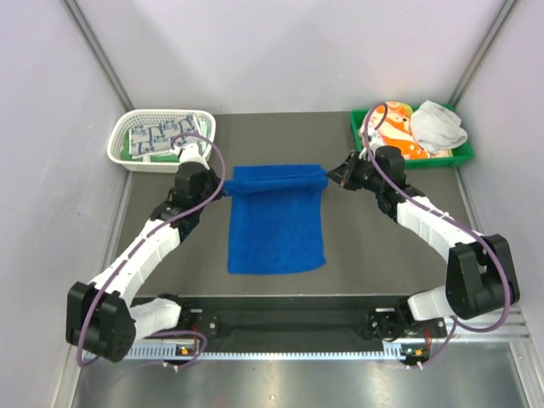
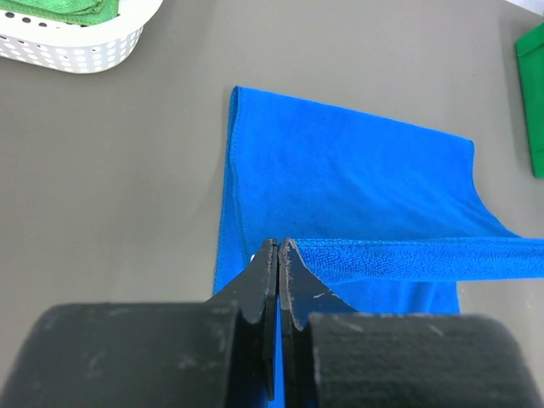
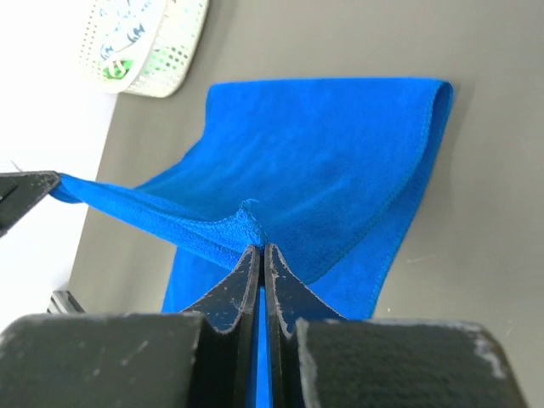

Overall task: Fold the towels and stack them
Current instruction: Fold the towel

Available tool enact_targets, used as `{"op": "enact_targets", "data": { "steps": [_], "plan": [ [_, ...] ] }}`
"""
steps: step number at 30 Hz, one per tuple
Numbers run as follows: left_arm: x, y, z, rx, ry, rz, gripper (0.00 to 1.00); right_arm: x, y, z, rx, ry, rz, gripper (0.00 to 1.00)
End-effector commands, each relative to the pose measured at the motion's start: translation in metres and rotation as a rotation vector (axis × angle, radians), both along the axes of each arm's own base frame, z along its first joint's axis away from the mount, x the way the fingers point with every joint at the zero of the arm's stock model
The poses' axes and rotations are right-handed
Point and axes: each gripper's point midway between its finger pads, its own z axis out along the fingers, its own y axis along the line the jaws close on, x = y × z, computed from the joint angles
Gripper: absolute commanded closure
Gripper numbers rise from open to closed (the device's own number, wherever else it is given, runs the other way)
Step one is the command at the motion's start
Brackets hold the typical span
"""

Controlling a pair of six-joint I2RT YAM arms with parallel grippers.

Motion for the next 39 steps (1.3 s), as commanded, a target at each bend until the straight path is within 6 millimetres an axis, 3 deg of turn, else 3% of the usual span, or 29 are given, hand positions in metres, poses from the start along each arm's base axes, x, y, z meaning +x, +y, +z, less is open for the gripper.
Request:
{"op": "enact_targets", "data": {
  "steps": [1,3,6,15,21,23,29,32,39],
  "plan": [
    [-0.005,0.007,0.019,-0.013,-0.035,0.026,1.0,-0.002,0.0,0.026,-0.006,-0.085,-0.011,1.0],
    [-0.009,0.006,0.014,-0.016,-0.022,0.02,1.0,-0.007,0.004,0.019,-0.008,-0.073,0.001,1.0],
    [-0.017,0.008,-0.008,-0.012,0.021,0.026,1.0,-0.02,0.016,0.001,-0.019,-0.051,0.026,1.0],
    [-0.041,0.005,-0.058,-0.024,0.121,0.001,1.0,-0.049,0.028,-0.066,-0.061,0.067,0.067,1.0],
    [-0.051,0.003,-0.086,-0.03,0.194,-0.013,1.0,-0.057,0.029,-0.086,-0.072,0.105,0.073,1.0],
    [-0.054,0.001,-0.089,-0.027,0.214,-0.02,1.0,-0.056,0.029,-0.086,-0.074,0.102,0.071,1.0],
    [-0.046,-0.002,-0.067,-0.032,0.187,-0.029,1.0,-0.051,0.027,-0.069,-0.094,0.081,0.059,1.0],
    [-0.044,-0.002,-0.049,-0.039,0.159,-0.03,1.0,-0.048,0.026,-0.051,-0.092,0.057,0.051,1.0],
    [-0.052,0.001,-0.027,-0.042,0.128,-0.03,1.0,-0.052,0.024,-0.011,-0.071,-0.007,0.048,1.0]
  ]
}}
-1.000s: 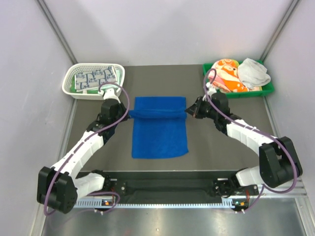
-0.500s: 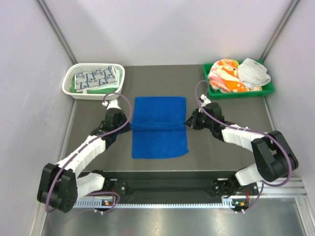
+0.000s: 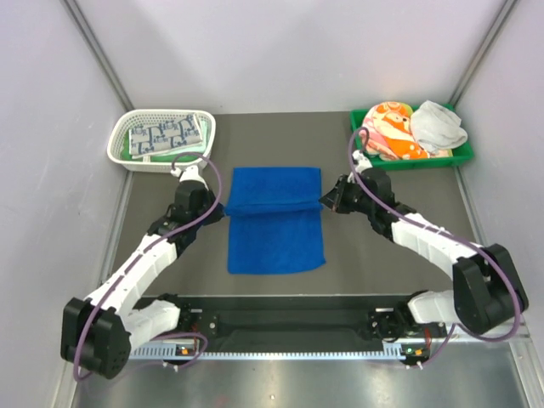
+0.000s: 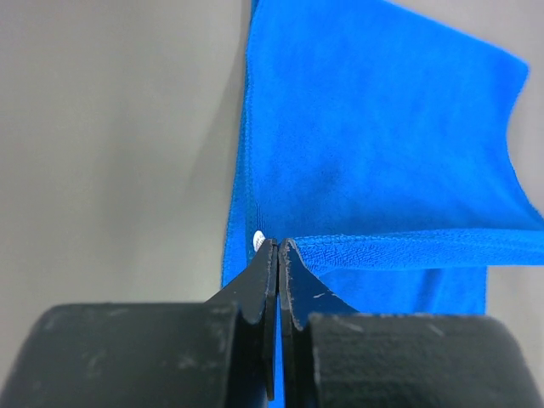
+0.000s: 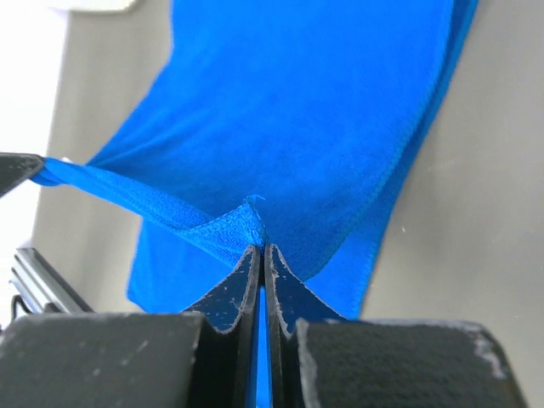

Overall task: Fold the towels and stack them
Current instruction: Fold the towel

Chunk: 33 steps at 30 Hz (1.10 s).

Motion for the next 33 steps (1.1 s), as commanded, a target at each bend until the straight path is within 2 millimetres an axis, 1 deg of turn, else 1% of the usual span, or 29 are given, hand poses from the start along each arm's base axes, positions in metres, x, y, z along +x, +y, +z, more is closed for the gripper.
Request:
{"op": "enact_targets", "data": {
  "steps": [1,4,6,8,9,11,12,14,15,16,18,19,20,22,23,26,29,31,32,33],
  "plan": [
    [0.0,0.0,0.027,-0.009,-0.05,-0.002,1.0,0.003,0.003,0.039,0.018,-0.091,0.004,1.0],
    [-0.004,-0.001,0.032,-0.018,-0.06,-0.013,1.0,-0.002,0.0,0.04,0.015,-0.086,0.001,1.0],
    [-0.007,-0.003,0.031,-0.026,-0.054,-0.023,1.0,-0.006,-0.002,0.037,0.013,-0.083,-0.002,1.0],
    [-0.009,-0.002,0.023,-0.023,-0.039,-0.024,1.0,-0.008,-0.004,0.034,0.008,-0.078,-0.006,1.0],
    [-0.011,-0.002,0.019,-0.02,-0.029,-0.023,1.0,-0.01,-0.005,0.029,0.003,-0.067,-0.003,1.0],
    [-0.014,-0.002,0.009,-0.018,-0.007,-0.025,1.0,-0.012,-0.003,0.024,0.01,-0.057,0.0,1.0],
    [-0.015,-0.003,0.007,-0.024,-0.004,-0.027,1.0,-0.016,-0.004,0.015,0.004,-0.041,0.003,1.0],
    [-0.02,-0.002,-0.005,-0.025,0.02,-0.029,1.0,-0.018,-0.004,0.01,0.006,-0.033,0.0,1.0],
    [-0.02,-0.004,-0.007,-0.032,0.024,-0.03,1.0,-0.021,-0.005,0.0,-0.001,-0.014,0.001,1.0],
    [-0.022,-0.004,-0.01,-0.035,0.033,-0.03,1.0,-0.023,-0.005,-0.003,-0.001,-0.01,0.001,1.0],
    [-0.026,-0.006,-0.022,-0.043,0.061,-0.036,1.0,-0.028,-0.005,-0.017,-0.012,0.016,0.007,1.0],
    [-0.026,-0.007,-0.026,-0.046,0.073,-0.039,1.0,-0.029,-0.005,-0.021,-0.011,0.024,0.006,1.0],
    [-0.029,-0.008,-0.034,-0.047,0.091,-0.044,1.0,-0.033,-0.006,-0.031,-0.02,0.043,0.007,1.0],
    [-0.03,-0.012,-0.042,-0.057,0.111,-0.058,1.0,-0.034,-0.005,-0.037,-0.02,0.052,0.007,1.0],
    [-0.033,-0.012,-0.048,-0.053,0.126,-0.059,1.0,-0.037,-0.006,-0.046,-0.028,0.069,0.007,1.0],
    [-0.035,-0.013,-0.057,-0.046,0.152,-0.064,1.0,-0.038,-0.005,-0.054,-0.031,0.087,0.012,1.0],
    [-0.034,-0.013,-0.055,-0.043,0.147,-0.062,1.0,-0.035,-0.003,-0.05,-0.028,0.08,0.011,1.0],
    [-0.032,-0.012,-0.047,-0.04,0.125,-0.056,1.0,-0.034,-0.004,-0.046,-0.034,0.074,0.012,1.0],
    [-0.031,-0.011,-0.042,-0.036,0.12,-0.054,1.0,-0.029,-0.002,-0.036,-0.028,0.051,0.01,1.0],
    [-0.03,-0.01,-0.038,-0.033,0.115,-0.052,1.0,-0.028,-0.003,-0.031,-0.032,0.042,0.011,1.0]
  ]
}}
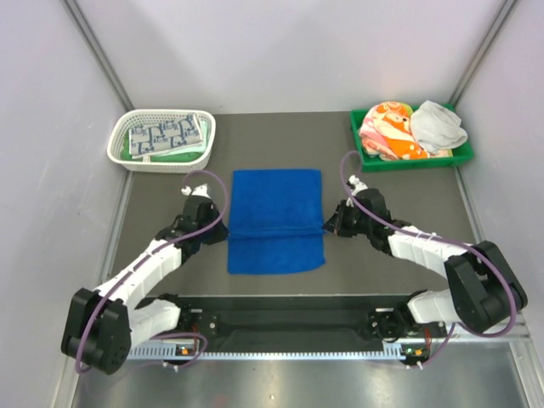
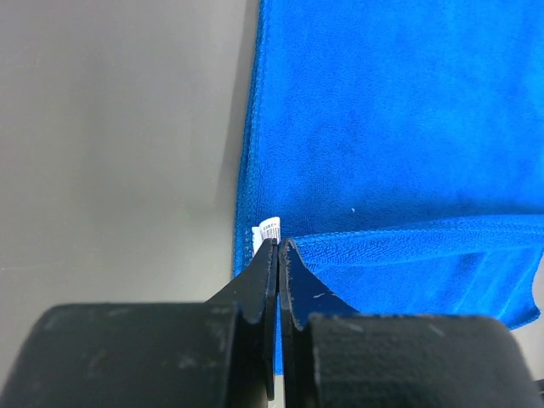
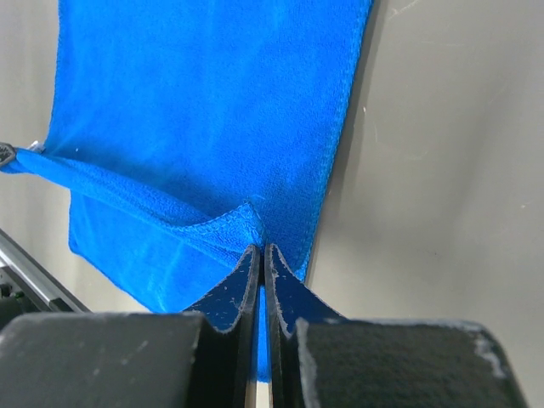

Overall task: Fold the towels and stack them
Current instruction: Fold the towel

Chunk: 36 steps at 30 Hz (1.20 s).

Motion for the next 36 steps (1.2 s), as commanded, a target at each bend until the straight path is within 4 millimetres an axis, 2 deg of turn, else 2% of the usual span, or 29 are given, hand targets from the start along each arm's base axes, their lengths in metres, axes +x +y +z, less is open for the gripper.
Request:
{"op": "enact_targets", "data": {
  "steps": [1,5,7,11,15,19,21,22,26,32,36],
  "plan": [
    [0.017,-0.001,0.038,-0.015,-0.111,0.014,1.0,0.018,0.009,0.04,0.027,-0.11,0.001,1.0],
    [0.017,0.002,0.065,-0.012,-0.162,0.014,1.0,0.02,0.009,0.077,0.045,-0.176,0.005,1.0],
    [0.015,0.002,0.08,-0.019,-0.184,0.012,1.0,0.019,0.008,0.086,0.051,-0.189,0.007,1.0],
    [0.012,0.002,0.094,-0.029,-0.205,0.004,1.0,0.015,0.009,0.108,0.071,-0.233,0.012,1.0],
    [0.008,0.002,0.092,-0.031,-0.2,-0.001,1.0,0.008,0.006,0.101,0.056,-0.209,0.008,1.0],
    [0.003,0.003,0.072,-0.026,-0.156,-0.001,1.0,0.003,0.004,0.086,0.05,-0.183,0.006,1.0],
    [0.001,0.002,0.063,-0.03,-0.139,-0.002,1.0,-0.003,0.003,0.071,0.038,-0.145,0.005,1.0],
    [-0.002,0.003,0.053,-0.024,-0.116,0.001,1.0,-0.002,0.004,0.071,0.047,-0.158,0.007,1.0],
    [-0.01,0.0,0.029,-0.04,-0.062,-0.008,1.0,-0.011,0.002,0.044,0.033,-0.111,0.007,1.0],
    [-0.023,-0.005,0.009,-0.075,0.0,-0.012,1.0,-0.028,0.002,0.011,0.022,-0.047,0.017,1.0],
    [-0.03,-0.005,-0.003,-0.082,0.037,-0.015,1.0,-0.035,0.006,0.001,0.024,-0.03,0.031,1.0]
  ]
}}
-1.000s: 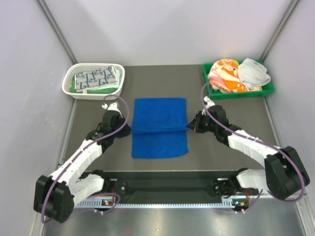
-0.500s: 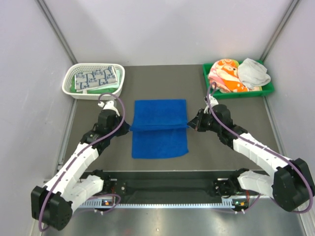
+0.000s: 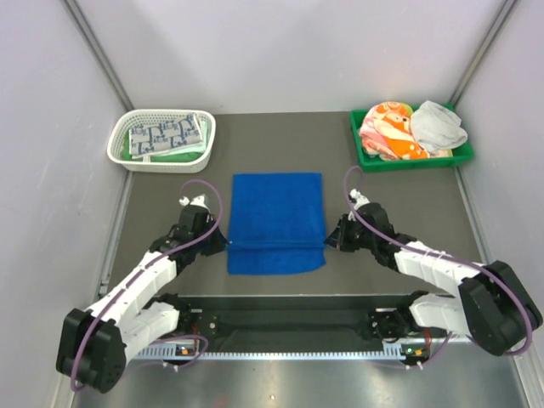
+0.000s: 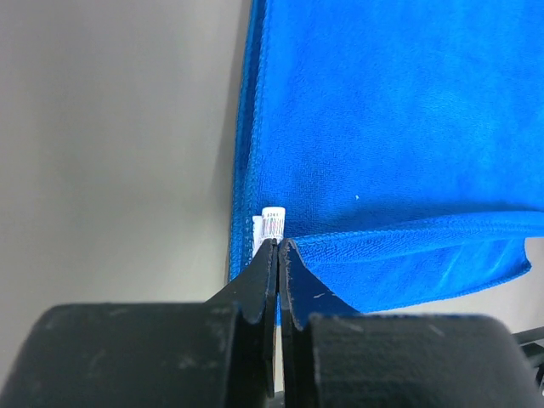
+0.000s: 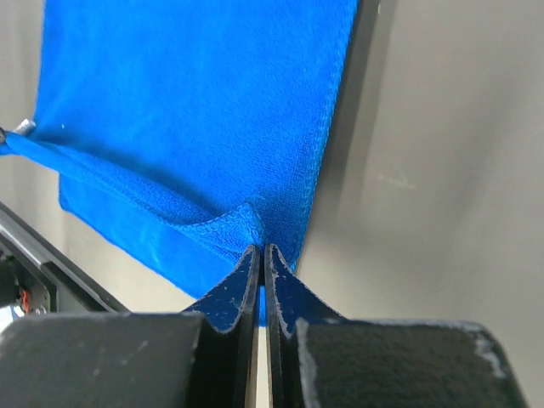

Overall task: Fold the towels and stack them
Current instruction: Fold the towel

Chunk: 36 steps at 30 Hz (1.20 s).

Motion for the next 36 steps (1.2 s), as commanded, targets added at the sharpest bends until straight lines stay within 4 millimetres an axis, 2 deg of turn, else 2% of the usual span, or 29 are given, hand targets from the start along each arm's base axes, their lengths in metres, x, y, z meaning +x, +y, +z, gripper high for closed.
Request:
{"op": "enact_targets", "data": {
  "steps": [1,8,12,13,17,22,24,26,32,33,36],
  "plan": [
    [0.002,-0.005,-0.003,-0.033,-0.005,0.004,1.0,0.004,0.01,0.004,0.028,-0.044,0.008,1.0],
    [-0.006,-0.007,-0.015,-0.04,0.044,-0.005,1.0,-0.004,0.014,-0.003,0.027,-0.027,0.025,0.99],
    [-0.011,-0.008,-0.016,-0.058,0.065,0.001,1.0,-0.01,0.016,-0.002,0.032,-0.026,0.041,0.92],
    [-0.012,-0.009,-0.016,-0.063,0.069,0.0,1.0,-0.012,0.016,-0.003,0.032,-0.023,0.043,0.86],
    [-0.019,-0.009,-0.018,-0.072,0.093,0.0,1.0,-0.019,0.016,-0.001,0.037,-0.023,0.052,0.84],
    [-0.03,-0.011,-0.021,-0.099,0.133,0.002,0.89,-0.029,0.009,-0.007,0.022,-0.007,0.048,0.81],
    [-0.032,-0.013,-0.019,-0.113,0.133,0.001,0.81,-0.031,0.008,-0.003,0.029,-0.016,0.048,0.81],
    [-0.035,-0.014,-0.017,-0.126,0.147,0.005,0.78,-0.034,0.005,-0.001,0.025,-0.018,0.042,0.8],
    [-0.037,-0.019,0.005,-0.157,0.137,-0.008,0.75,-0.036,0.003,0.014,0.031,-0.044,0.038,0.79],
    [-0.035,-0.019,0.008,-0.161,0.127,-0.002,0.74,-0.039,0.0,0.011,0.015,-0.026,0.034,0.78],
    [-0.027,-0.014,0.007,-0.126,0.126,0.026,0.74,-0.036,-0.001,0.012,-0.016,-0.029,0.017,0.77]
  ]
}}
